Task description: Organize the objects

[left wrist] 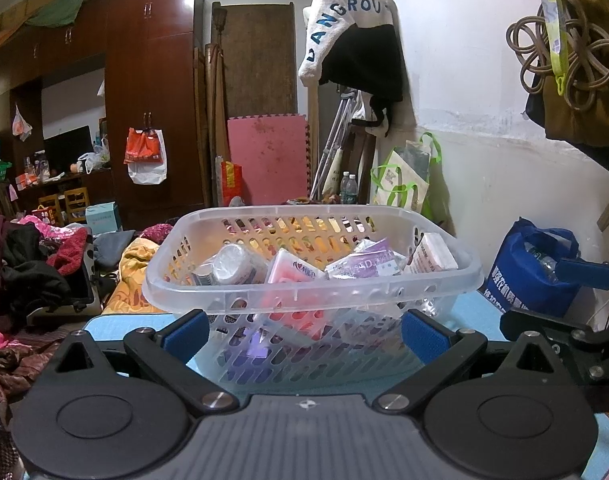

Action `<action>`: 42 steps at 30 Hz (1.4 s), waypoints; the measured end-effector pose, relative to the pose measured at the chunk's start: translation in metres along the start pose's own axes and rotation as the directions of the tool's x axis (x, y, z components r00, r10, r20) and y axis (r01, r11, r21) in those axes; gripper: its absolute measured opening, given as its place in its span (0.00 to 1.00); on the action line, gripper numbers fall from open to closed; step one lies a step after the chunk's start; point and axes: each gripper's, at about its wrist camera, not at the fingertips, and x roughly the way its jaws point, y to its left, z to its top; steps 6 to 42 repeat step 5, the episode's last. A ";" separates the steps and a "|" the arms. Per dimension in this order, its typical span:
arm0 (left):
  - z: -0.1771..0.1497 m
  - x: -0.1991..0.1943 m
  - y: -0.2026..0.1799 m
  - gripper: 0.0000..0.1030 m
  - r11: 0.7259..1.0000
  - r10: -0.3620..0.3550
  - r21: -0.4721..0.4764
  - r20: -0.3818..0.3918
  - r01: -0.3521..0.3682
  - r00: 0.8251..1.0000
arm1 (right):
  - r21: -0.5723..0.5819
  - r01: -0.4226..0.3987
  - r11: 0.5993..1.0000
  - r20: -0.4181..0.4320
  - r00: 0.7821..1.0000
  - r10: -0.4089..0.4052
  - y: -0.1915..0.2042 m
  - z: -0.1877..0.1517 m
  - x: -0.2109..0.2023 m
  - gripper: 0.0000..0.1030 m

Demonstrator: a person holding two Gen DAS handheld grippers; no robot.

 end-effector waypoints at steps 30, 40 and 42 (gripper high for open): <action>0.005 0.004 -0.002 1.00 1.000 0.011 -0.010 0.002 -0.011 1.000 | -0.002 0.003 1.000 0.002 1.000 -0.003 -0.001 0.000 0.000 1.00; 0.005 0.004 -0.002 1.00 1.000 0.011 -0.010 0.002 -0.011 1.000 | -0.002 0.003 1.000 0.002 1.000 -0.003 -0.001 0.000 0.000 1.00; 0.005 0.004 -0.002 1.00 1.000 0.011 -0.010 0.002 -0.011 1.000 | -0.002 0.003 1.000 0.002 1.000 -0.003 -0.001 0.000 0.000 1.00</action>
